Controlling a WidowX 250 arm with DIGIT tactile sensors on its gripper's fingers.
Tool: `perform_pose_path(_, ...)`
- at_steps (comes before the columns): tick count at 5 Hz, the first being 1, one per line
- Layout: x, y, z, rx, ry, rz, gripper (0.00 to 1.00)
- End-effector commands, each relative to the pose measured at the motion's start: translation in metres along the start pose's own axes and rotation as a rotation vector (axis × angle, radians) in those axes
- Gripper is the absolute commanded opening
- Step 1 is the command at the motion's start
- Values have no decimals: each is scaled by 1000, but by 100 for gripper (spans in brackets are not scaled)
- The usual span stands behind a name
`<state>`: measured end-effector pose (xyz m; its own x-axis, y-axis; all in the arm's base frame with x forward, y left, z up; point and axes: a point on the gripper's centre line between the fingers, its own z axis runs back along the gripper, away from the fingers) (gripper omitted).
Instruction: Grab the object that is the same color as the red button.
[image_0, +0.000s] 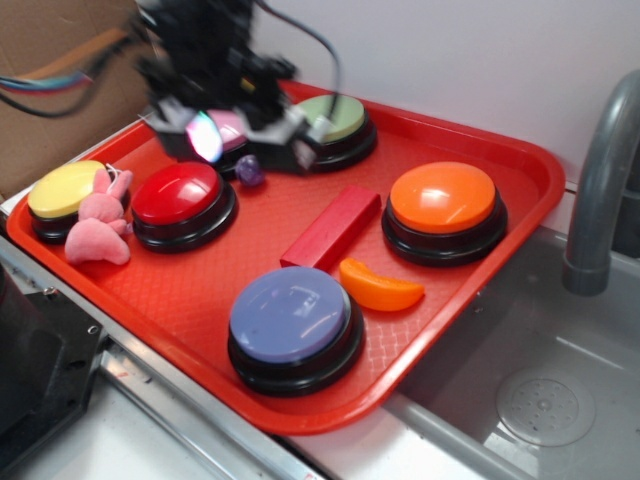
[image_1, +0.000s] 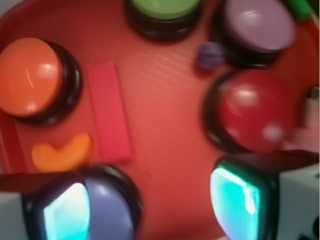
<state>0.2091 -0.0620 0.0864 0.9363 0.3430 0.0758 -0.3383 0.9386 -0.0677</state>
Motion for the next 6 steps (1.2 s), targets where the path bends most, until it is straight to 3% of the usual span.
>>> perform_pose_path(1, 20, -17, -41, -44, -37, 36, 100)
perform_pose_path(4, 18, -28, -73, -33, -22, 1, 100)
perform_pose_path(5, 17, -24, -73, -14, -29, -1, 3)
perform_pose_path(6, 17, -19, -67, -9, -4, -52, 3)
